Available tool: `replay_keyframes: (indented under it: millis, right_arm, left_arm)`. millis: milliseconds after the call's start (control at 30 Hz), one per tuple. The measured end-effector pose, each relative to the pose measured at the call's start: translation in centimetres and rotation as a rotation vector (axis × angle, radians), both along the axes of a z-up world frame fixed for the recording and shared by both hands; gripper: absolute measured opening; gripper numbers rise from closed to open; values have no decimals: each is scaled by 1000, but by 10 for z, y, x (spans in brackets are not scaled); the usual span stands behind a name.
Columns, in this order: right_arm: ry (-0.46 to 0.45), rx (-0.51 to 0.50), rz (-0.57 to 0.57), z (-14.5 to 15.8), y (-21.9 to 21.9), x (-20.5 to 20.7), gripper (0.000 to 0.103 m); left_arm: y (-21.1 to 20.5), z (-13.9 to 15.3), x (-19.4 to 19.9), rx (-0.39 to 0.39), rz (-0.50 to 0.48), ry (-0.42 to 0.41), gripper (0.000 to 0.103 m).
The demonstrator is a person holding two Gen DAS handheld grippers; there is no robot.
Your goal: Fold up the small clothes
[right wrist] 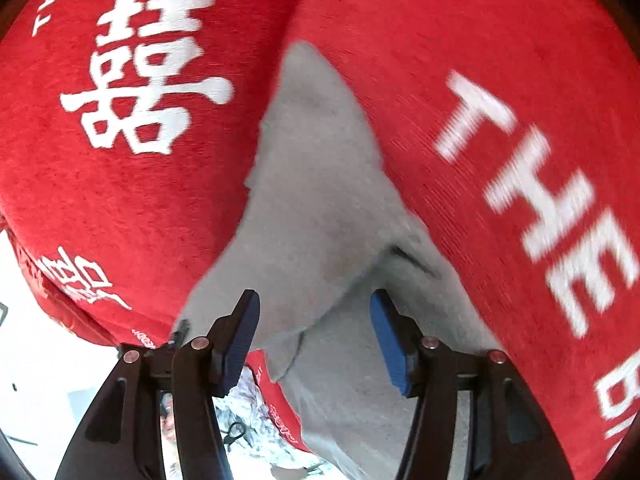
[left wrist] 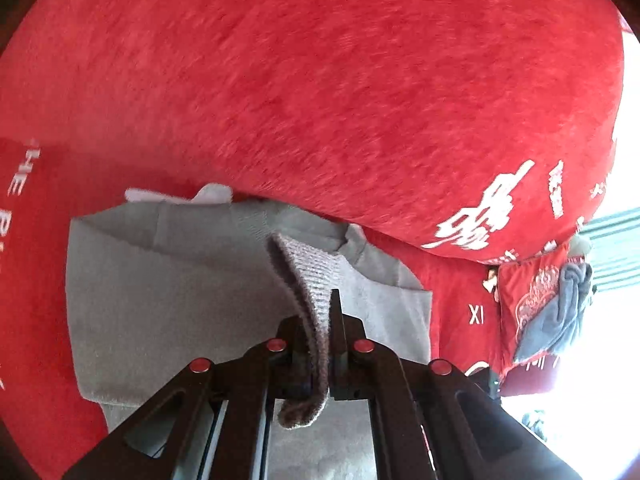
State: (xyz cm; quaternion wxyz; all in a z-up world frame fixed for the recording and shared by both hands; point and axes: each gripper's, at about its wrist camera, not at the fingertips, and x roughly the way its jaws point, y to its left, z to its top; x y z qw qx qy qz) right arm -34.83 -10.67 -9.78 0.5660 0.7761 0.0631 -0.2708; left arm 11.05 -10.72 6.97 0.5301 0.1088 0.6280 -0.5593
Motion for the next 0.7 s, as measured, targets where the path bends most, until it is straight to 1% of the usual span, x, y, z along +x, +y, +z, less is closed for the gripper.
replay_keyframes:
  millis: [33, 100, 133, 167, 200, 233, 300, 333, 400, 433, 467, 500, 533, 567, 600, 633, 667, 700]
  right_arm:
    - [-11, -8, -38, 1, 1, 9, 62]
    - [-30, -19, -127, 0, -1, 7, 61]
    - [-30, -19, -150, 0, -3, 4, 59]
    - [-24, -23, -169, 1, -8, 3, 36]
    - [-9, -24, -164, 3, -11, -1, 6]
    - [17, -34, -145, 8, -17, -5, 6]
    - [56, -99, -91, 22, -26, -12, 6]
    - [80, -127, -55, 27, -29, -15, 6]
    - [150, -149, 19, 27, -33, -25, 6]
    - [173, -146, 51, 22, -33, -29, 6]
    - [186, -140, 81, 17, -34, -28, 6]
    - [179, -123, 126, 10, -34, -28, 9]
    - [158, -88, 184, 2, -32, -26, 9]
    - [138, -62, 238, -2, -30, -24, 11]
    - [152, -63, 283, 1, -27, -25, 15]
    - [188, -87, 330, 11, -25, -24, 18]
    - [216, -117, 366, 22, -24, -24, 25]
    - [232, -152, 380, 33, -25, -25, 35]
  left_arm:
    - [-2, 5, -2, -3, -14, -9, 5]
    - [-3, 9, -6, -4, -36, -31, 5]
    - [-3, 10, -8, 0, -45, -51, 5]
    - [-4, 10, -8, 5, -45, -61, 5]
    - [-2, 9, -7, 8, -43, -68, 5]
    - [0, 7, -7, 11, -42, -72, 5]
    - [7, -1, -7, 13, -47, -92, 5]
    - [11, -10, -9, 22, -58, -103, 5]
    - [21, -41, -12, 75, -77, -113, 5]
    - [27, -59, -14, 109, -80, -110, 5]
    - [31, -71, -16, 133, -82, -116, 5]
    - [35, -84, -19, 160, -90, -137, 5]
    - [40, -95, -21, 182, -103, -165, 5]
    - [43, -100, -24, 186, -112, -175, 5]
    - [45, -101, -24, 176, -111, -178, 5]
    - [46, -100, -24, 167, -107, -179, 5]
    - [46, -99, -23, 166, -103, -177, 5]
    - [46, -98, -23, 165, -101, -177, 5]
